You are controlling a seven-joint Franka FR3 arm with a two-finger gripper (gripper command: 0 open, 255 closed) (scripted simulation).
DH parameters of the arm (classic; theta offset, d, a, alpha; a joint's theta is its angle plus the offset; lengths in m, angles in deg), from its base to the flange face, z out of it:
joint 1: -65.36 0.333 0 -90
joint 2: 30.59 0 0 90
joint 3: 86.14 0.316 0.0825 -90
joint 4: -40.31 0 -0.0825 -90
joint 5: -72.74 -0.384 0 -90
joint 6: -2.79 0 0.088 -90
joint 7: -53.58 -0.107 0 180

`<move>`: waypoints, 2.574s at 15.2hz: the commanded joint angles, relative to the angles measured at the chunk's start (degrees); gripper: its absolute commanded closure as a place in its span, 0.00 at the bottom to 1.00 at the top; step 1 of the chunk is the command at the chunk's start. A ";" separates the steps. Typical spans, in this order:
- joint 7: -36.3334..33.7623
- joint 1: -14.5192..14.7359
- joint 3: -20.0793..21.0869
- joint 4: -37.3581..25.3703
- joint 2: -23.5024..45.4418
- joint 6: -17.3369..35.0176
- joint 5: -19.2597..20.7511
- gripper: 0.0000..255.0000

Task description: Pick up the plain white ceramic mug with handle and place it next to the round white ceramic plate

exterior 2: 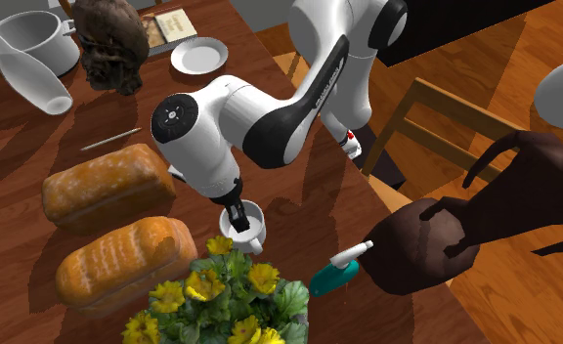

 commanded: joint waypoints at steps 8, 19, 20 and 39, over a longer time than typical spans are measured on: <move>0.03 -0.01 -0.01 0.14 -0.03 0.12 -0.01 1.00; -0.28 -0.03 -0.02 -3.28 0.29 -2.98 0.14 1.00; -0.36 -0.03 -0.02 -4.17 0.41 -3.77 0.19 1.00; -3.19 0.80 0.83 -25.55 6.10 -19.84 2.37 1.00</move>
